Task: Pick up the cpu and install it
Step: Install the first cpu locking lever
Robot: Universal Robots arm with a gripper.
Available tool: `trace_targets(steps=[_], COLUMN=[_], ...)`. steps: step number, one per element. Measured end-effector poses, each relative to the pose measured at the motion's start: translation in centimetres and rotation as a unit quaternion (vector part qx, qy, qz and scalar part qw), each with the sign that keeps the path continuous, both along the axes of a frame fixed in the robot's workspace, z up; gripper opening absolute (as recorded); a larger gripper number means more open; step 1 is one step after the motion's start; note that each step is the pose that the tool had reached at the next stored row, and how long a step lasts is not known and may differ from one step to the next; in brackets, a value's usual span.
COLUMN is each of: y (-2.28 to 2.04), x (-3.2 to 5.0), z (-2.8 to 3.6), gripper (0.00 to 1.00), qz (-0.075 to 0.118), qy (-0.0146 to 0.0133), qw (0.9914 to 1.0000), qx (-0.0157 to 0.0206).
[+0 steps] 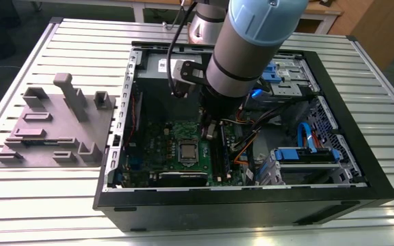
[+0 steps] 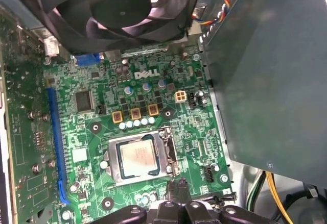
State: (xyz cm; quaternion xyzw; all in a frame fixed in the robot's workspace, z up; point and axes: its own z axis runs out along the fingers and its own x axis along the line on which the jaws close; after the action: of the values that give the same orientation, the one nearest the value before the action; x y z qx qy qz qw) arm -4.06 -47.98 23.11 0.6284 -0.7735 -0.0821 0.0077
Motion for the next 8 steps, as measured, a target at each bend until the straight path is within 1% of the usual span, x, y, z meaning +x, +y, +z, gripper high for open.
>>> trace_targets(steps=[4,6,8], y=[-0.16,-0.22,-0.25], x=[-0.08,-0.14,-0.20], z=[-0.07,-0.07,-0.07], gripper=[0.10,0.10,0.10], qz=[0.008,0.010,0.012], qy=[-0.0044,-0.0051,-0.0051], qw=[0.99996,0.99993,0.99991], qx=[-0.0002,-0.0009,-0.0042])
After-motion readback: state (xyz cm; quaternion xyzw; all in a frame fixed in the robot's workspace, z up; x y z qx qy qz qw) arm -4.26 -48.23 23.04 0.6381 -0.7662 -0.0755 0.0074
